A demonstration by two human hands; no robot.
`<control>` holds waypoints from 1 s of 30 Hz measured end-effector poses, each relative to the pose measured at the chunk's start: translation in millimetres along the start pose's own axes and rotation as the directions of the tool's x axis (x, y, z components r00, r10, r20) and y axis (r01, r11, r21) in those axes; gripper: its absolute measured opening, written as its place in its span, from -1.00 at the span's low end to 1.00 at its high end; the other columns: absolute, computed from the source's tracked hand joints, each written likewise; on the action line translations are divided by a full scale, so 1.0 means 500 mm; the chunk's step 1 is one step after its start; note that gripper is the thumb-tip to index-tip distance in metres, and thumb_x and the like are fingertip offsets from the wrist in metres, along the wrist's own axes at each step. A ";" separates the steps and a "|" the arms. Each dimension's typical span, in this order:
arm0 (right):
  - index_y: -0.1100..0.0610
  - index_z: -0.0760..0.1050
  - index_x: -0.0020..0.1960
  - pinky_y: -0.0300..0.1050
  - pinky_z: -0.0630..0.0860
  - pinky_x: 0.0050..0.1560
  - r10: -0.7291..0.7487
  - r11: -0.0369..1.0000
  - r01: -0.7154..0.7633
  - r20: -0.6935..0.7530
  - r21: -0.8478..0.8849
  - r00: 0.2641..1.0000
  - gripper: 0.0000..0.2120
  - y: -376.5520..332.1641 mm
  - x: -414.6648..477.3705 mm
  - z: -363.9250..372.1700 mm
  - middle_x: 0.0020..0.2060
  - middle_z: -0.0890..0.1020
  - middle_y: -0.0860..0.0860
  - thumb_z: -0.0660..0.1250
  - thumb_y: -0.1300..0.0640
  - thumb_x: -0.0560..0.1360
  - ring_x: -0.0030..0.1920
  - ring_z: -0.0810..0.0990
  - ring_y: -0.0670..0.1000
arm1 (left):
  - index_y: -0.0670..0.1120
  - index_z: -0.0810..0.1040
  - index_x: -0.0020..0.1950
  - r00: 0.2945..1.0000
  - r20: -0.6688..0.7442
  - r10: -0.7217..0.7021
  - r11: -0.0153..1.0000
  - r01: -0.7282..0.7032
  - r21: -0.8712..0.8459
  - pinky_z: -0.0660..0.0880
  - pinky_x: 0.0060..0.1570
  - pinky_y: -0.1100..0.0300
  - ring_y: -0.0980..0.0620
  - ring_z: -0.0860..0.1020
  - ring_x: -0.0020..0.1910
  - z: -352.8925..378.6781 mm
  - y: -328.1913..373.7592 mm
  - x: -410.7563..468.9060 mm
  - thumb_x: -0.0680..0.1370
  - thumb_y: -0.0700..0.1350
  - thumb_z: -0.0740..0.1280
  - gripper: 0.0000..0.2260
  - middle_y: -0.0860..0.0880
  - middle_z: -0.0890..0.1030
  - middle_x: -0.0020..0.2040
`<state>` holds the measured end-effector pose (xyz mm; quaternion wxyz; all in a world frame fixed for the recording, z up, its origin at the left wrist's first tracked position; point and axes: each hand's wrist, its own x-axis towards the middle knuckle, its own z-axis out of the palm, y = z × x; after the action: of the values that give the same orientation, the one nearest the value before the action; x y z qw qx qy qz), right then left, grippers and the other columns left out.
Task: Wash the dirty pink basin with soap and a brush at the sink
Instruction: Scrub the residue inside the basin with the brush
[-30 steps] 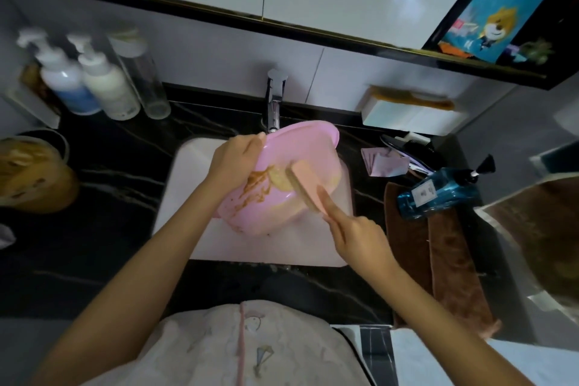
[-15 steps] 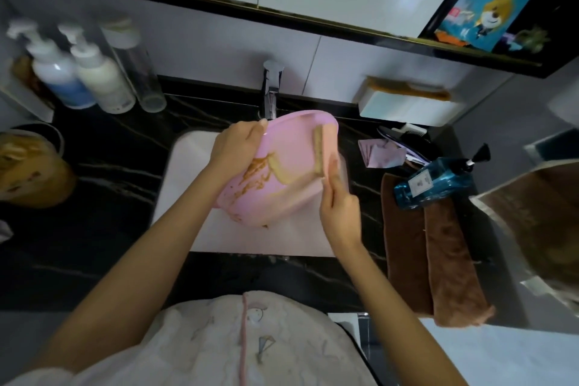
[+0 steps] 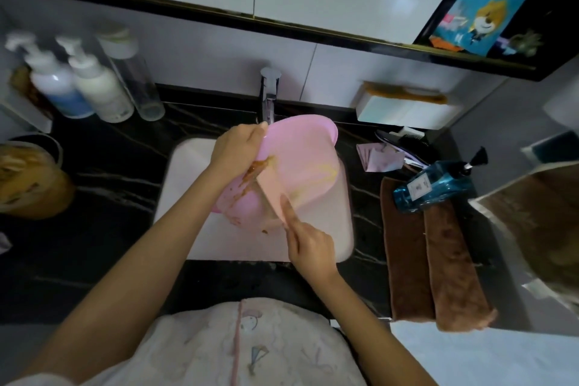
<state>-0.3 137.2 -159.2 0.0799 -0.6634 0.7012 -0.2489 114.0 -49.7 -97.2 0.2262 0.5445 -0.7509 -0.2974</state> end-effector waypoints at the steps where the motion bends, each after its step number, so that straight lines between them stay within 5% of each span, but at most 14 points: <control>1: -0.05 0.12 0.49 -0.10 0.39 -0.59 -0.012 1.000 0.012 0.006 -0.015 1.000 -0.48 0.005 0.009 -0.004 -0.49 0.51 0.02 0.09 0.05 0.54 -0.55 0.44 0.09 | -0.03 0.33 -0.37 1.000 0.008 -0.003 1.000 0.003 -0.002 0.24 -0.25 0.13 -0.12 0.44 -0.24 0.000 0.000 -0.001 0.65 0.04 0.03 -0.60 -0.11 0.50 -0.29; 5: 0.01 0.21 0.49 -0.24 0.12 -0.57 0.203 0.975 -0.216 -0.172 -0.059 0.964 -0.53 -0.016 0.056 -0.048 -0.56 0.48 0.05 0.10 0.05 0.58 -0.60 0.39 0.07 | -0.03 0.34 -0.34 0.998 0.067 -0.001 0.999 0.004 -0.038 0.25 -0.29 0.13 -0.09 0.45 -0.25 -0.011 -0.010 0.005 0.65 0.05 0.01 -0.60 -0.11 0.51 -0.27; 7: -0.02 0.03 0.54 -0.19 0.18 -0.51 0.303 0.929 -0.313 -0.079 -0.195 0.950 -0.50 -0.028 0.074 -0.091 -0.45 0.52 0.08 0.07 0.06 0.63 -0.50 0.42 0.05 | -0.07 0.34 -0.28 0.997 0.065 0.032 0.999 -0.030 -0.040 0.24 -0.31 0.14 -0.04 0.42 -0.28 -0.010 -0.007 0.000 0.65 0.02 0.01 -0.64 -0.10 0.47 -0.26; 11: -0.05 -0.30 0.53 -0.10 0.31 -0.27 0.327 0.883 -0.232 0.181 -0.408 0.927 -0.39 -0.070 0.090 -0.139 -0.24 0.40 0.03 0.01 0.10 0.65 -0.27 0.44 0.04 | -0.15 0.34 -0.07 0.989 0.062 0.132 0.990 -0.129 -0.049 0.29 -0.20 0.10 -0.05 0.40 -0.15 -0.008 -0.005 -0.019 0.62 -0.11 0.03 -0.83 -0.09 0.40 -0.06; 16: -0.05 -0.31 0.53 -0.10 0.35 -0.30 0.319 0.873 -0.211 0.188 -0.439 0.929 -0.37 -0.064 0.102 -0.140 -0.26 0.41 0.04 0.03 0.14 0.64 -0.33 0.41 0.01 | -0.14 0.33 -0.07 0.978 -0.060 0.201 0.979 -0.197 0.057 0.31 -0.07 0.15 0.00 0.33 -0.06 -0.012 -0.068 -0.056 0.53 -0.07 0.01 -0.81 -0.08 0.35 -0.01; 22: -0.09 -0.30 0.52 -0.15 0.23 -0.49 0.296 0.911 -0.211 0.207 -0.354 0.932 -0.39 -0.020 0.102 -0.150 -0.32 0.43 0.04 0.01 0.11 0.65 -0.46 0.32 -0.05 | -0.17 0.42 -0.15 0.993 -0.054 -0.101 0.988 0.094 -0.124 0.36 -0.25 0.07 -0.14 0.49 -0.23 0.014 -0.151 -0.129 0.63 -0.01 0.12 -0.72 -0.16 0.53 -0.22; 25: -0.07 -0.19 0.54 -0.12 0.30 -0.46 0.295 0.942 -0.245 0.222 -0.228 0.930 -0.43 0.000 0.101 -0.153 -0.33 0.49 0.08 0.03 0.10 0.65 -0.41 0.43 0.03 | -0.16 0.44 -0.17 0.998 -0.031 -0.055 0.986 0.050 -0.160 0.38 -0.31 0.07 -0.09 0.48 -0.31 0.011 -0.129 -0.135 0.61 0.06 0.14 -0.68 -0.10 0.52 -0.31; 28: -0.06 -0.02 0.54 0.07 0.53 -0.14 0.363 0.925 -0.379 0.226 0.031 0.904 -0.47 0.032 0.113 -0.162 -0.15 0.59 0.17 0.07 0.14 0.63 -0.16 0.58 0.14 | -0.03 0.35 -0.29 1.000 0.000 0.029 0.990 -0.029 -0.135 0.26 -0.42 0.21 0.03 0.40 -0.43 0.012 -0.077 -0.124 0.61 -0.02 0.17 -0.73 0.01 0.40 -0.42; 30: -0.10 0.06 0.52 0.07 0.54 -0.11 0.431 0.870 -0.463 0.198 0.168 0.881 -0.51 0.058 0.123 -0.161 -0.11 0.62 0.15 0.08 0.10 0.63 -0.15 0.59 0.10 | -0.06 0.35 -0.29 0.996 0.013 0.085 0.992 -0.084 -0.094 0.22 -0.43 0.24 0.05 0.38 -0.45 0.019 -0.046 -0.115 0.61 -0.02 0.16 -0.72 0.02 0.39 -0.44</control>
<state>-68.1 97.2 -89.3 0.2587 -0.4877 0.7972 -0.2444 140.8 1.7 -121.0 0.2572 0.4985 -0.7605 -0.3270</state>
